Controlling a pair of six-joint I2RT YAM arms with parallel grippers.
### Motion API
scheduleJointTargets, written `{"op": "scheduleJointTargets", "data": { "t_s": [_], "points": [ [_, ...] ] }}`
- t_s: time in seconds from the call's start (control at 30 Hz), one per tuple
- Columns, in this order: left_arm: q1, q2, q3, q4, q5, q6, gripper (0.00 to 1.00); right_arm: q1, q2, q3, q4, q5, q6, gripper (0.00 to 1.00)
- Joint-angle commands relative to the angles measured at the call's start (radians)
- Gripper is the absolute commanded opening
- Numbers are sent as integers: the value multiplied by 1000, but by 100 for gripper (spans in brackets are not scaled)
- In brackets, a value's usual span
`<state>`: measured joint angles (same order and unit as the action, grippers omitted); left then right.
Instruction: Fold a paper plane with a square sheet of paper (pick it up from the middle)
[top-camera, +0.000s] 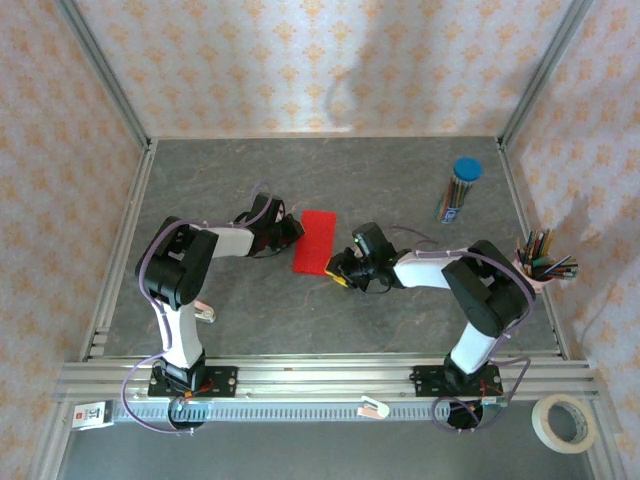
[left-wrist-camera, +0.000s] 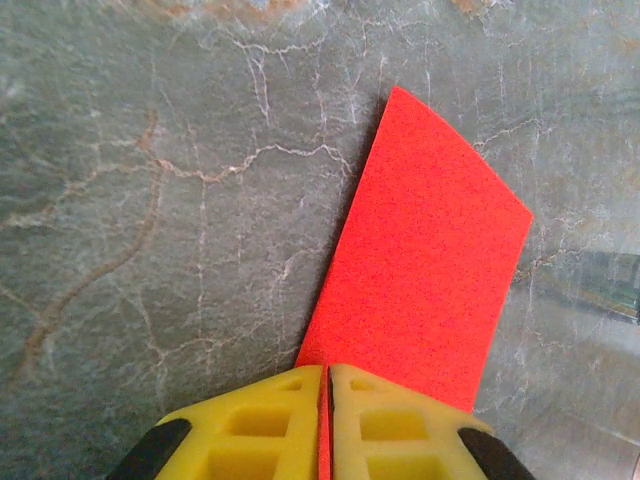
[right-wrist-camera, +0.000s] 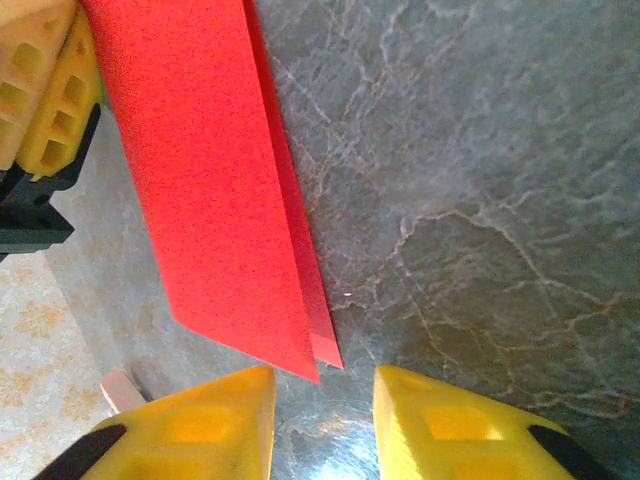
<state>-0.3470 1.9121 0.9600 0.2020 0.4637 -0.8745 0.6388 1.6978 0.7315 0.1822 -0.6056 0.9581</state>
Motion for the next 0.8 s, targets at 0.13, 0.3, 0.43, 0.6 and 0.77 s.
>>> {"op": "scheduleJointTargets", "data": {
  "t_s": [0.13, 0.3, 0.43, 0.6, 0.77],
  "points": [
    [-10, 21, -28, -132, -16, -9, 13, 6, 37, 41, 35, -11, -13, 26],
    [-10, 20, -27, -131, -14, -10, 13, 6, 52, 49, 34, -15, -13, 25],
    [-11, 20, -27, -128, -10, -12, 13, 5, 47, 47, 53, -22, -13, 22],
    [-11, 11, -26, -128, -7, -13, 14, 5, 25, 36, 101, -13, 0, 20],
    [-12, 5, -26, -127, 0, -14, 14, 4, 32, 31, 144, -14, 22, 20]
  ]
}}
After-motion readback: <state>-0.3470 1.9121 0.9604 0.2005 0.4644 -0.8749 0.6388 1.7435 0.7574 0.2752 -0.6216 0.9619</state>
